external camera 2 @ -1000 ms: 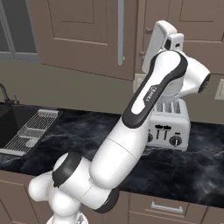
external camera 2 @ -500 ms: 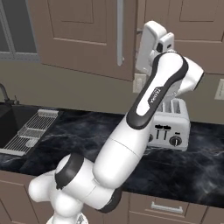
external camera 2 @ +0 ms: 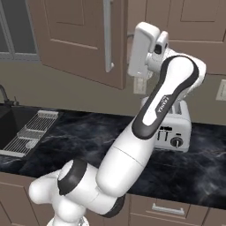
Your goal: The dining table condiment station is running low on mustard. Refill the condiment station by opening the cabinet and taking the mustard from the cabinet and placing it on the dining table.
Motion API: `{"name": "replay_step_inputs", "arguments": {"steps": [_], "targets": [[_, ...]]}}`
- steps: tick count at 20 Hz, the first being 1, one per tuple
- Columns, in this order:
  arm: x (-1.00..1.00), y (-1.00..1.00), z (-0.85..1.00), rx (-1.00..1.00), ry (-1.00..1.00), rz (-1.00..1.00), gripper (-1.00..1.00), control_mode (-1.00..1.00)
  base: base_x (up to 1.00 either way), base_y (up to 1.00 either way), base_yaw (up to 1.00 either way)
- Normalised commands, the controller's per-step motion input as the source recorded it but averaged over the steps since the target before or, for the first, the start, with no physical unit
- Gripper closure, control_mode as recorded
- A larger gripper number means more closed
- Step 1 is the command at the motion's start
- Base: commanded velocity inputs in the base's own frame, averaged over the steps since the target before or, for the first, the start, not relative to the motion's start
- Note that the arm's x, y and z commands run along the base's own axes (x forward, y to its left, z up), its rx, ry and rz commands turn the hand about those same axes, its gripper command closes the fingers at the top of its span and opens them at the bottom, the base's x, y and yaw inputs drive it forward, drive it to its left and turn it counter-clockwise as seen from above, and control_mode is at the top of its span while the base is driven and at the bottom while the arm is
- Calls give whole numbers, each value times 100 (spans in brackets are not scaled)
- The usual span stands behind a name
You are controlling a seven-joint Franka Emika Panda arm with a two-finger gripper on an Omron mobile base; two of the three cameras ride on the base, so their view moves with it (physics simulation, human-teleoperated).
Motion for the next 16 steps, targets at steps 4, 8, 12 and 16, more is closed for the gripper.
{"name": "replay_step_inputs", "arguments": {"steps": [4,8,12,16], "targets": [[-99,87,0,-21,0,42,-100,-100,0,0,0],[-100,100,0,-24,0,43,-100,-100,0,0,0],[-94,100,-1,-24,0,39,-100,-100,0,0,0],[-92,100,-6,-27,-2,33,-100,-100,0,0,0]]}}
